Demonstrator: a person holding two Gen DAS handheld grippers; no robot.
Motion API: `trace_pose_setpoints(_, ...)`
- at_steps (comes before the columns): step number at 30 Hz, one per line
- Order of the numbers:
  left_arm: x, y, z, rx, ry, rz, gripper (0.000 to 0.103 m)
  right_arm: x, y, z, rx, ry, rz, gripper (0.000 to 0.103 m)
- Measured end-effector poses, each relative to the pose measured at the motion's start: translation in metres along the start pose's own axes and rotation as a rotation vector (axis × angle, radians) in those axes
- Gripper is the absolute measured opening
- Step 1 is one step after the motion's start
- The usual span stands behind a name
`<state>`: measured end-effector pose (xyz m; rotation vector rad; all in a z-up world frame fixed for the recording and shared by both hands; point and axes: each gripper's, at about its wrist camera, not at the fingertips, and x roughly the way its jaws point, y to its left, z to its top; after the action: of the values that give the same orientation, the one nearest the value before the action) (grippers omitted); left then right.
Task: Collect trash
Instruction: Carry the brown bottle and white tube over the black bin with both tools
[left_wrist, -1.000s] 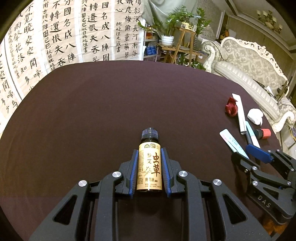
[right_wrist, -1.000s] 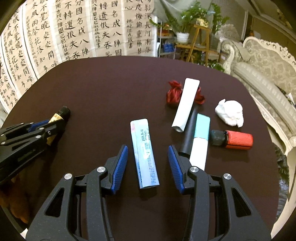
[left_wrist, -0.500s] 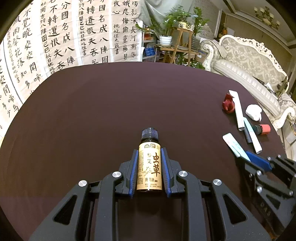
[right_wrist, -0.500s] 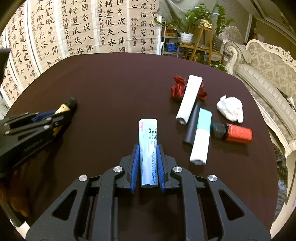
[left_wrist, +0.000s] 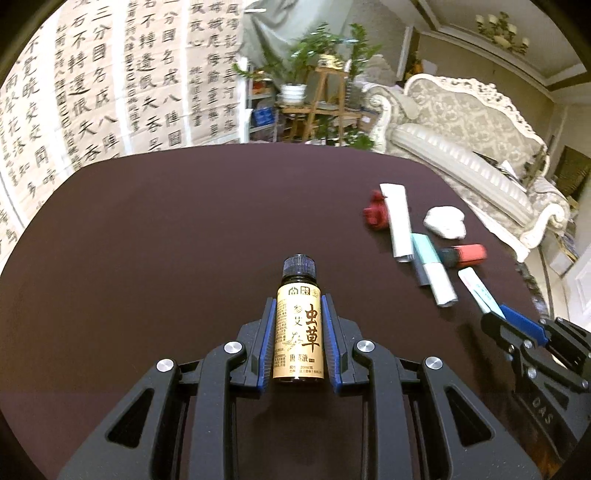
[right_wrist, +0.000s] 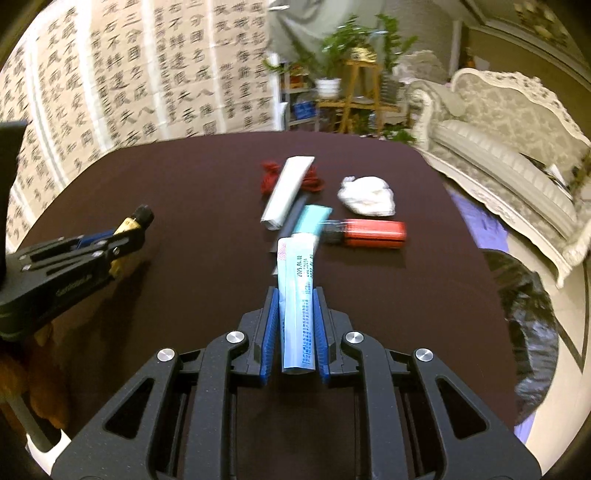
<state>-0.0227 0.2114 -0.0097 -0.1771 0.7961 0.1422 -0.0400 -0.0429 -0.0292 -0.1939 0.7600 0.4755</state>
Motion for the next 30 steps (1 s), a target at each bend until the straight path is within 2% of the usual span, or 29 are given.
trace_pose_setpoints(5,0.001,-0.027,0.005,0.042,-0.014,-0.052,0.025,-0.008,-0.040,-0.002,0.083,-0.033,-0.087,0.018)
trace_pose_setpoints(19,0.017,-0.136,0.013,0.192,-0.028,-0.221,0.025,-0.028,-0.148,-0.019,0.234,-0.081,-0.337,0.018)
trace_pose_setpoints(22,0.023,-0.157,0.016,0.217,-0.024,-0.253,0.025,-0.029,-0.167,-0.024,0.261,-0.085,-0.374,0.018)
trace_pose_setpoints(30,0.038,-0.211,0.022,0.281,-0.026,-0.314,0.025,-0.023,-0.206,-0.033,0.321,-0.083,-0.407,0.018)
